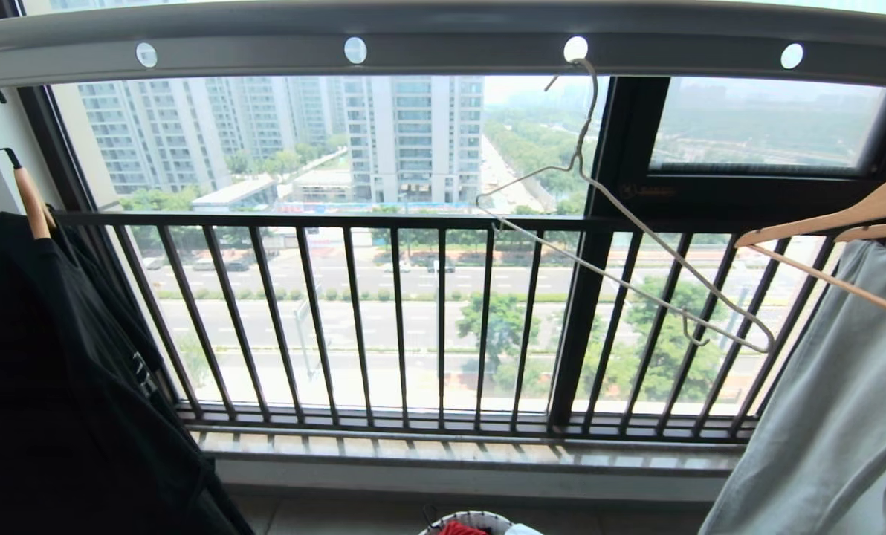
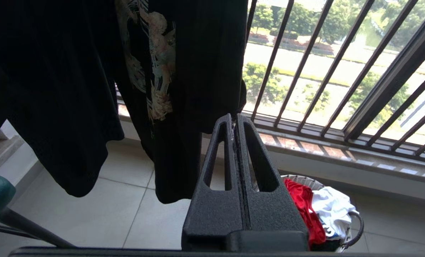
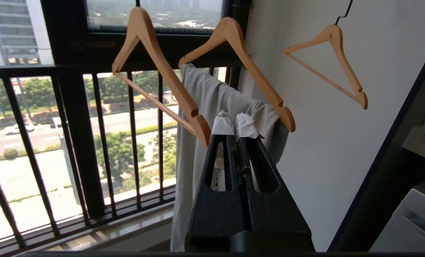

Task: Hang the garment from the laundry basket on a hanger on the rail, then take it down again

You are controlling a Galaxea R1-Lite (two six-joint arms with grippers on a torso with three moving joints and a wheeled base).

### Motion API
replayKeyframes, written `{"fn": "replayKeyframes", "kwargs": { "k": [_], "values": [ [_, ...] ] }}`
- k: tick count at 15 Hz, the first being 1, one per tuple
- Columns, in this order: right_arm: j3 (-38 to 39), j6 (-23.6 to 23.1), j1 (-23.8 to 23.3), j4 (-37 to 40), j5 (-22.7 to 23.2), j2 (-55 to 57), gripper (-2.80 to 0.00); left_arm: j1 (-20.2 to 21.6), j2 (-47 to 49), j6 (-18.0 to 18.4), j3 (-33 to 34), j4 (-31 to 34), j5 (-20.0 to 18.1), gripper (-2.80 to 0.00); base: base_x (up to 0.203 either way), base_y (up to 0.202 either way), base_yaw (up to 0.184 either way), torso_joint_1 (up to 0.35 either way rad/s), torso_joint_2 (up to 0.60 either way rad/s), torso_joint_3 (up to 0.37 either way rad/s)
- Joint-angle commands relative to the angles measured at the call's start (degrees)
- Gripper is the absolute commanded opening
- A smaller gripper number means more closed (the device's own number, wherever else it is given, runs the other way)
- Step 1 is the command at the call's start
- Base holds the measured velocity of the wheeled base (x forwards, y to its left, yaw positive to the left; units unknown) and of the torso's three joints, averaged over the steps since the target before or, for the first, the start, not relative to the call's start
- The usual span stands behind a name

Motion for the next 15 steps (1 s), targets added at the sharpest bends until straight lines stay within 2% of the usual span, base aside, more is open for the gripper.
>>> {"fn": "replayKeyframes", "kwargs": {
  "k": [1, 4, 6, 8, 9, 12, 13, 15],
  "values": [
    [4.0, -0.1, -1.0, 0.1, 1.3, -0.7, -2.80, 0.0, -1.3, 1.0, 5.2, -4.1, 0.0, -2.80, 0.000, 0.000, 0.000, 0.000, 0.00, 0.000],
    [10.4, -0.1, -2.4, 0.1, 1.6, -3.7, -2.80, 0.0, -1.3, 5.0, 13.4, -19.2, -0.6, -2.80, 0.000, 0.000, 0.000, 0.000, 0.00, 0.000],
    [14.7, 0.0, -2.6, -0.1, 3.6, -6.7, -2.80, 0.0, -1.3, 5.8, 15.8, -20.9, -1.5, -2.80, 0.000, 0.000, 0.000, 0.000, 0.00, 0.000],
    [18.7, 0.0, -2.6, -0.3, 9.8, -12.4, -2.80, 0.0, -1.3, 5.6, 15.9, -21.1, -1.6, -2.80, 0.000, 0.000, 0.000, 0.000, 0.00, 0.000],
    [21.7, 0.4, -2.6, -0.5, 15.1, -15.0, -2.80, 0.0, -1.3, 5.8, 15.8, -20.9, -1.5, -2.80, 0.000, 0.000, 0.000, 0.000, 0.00, 0.000],
    [32.6, 5.4, -2.6, -3.1, 29.4, -16.0, -2.80, 0.0, -1.3, 4.9, 15.9, -21.1, -1.6, -2.80, 0.000, 0.000, 0.000, 0.000, 0.00, 0.000],
    [35.6, 5.9, -2.6, -5.8, 32.3, -16.0, -2.80, 0.0, -1.3, 3.5, 15.9, -21.1, -1.7, -2.80, 0.000, 0.000, 0.000, 0.000, 0.00, 0.000],
    [41.7, 6.0, -2.6, -15.4, 34.7, -16.1, -2.80, 0.0, -1.3, 3.2, 15.9, -21.1, -1.7, -2.80, 0.000, 0.000, 0.000, 0.000, 0.00, 0.000]
  ]
}}
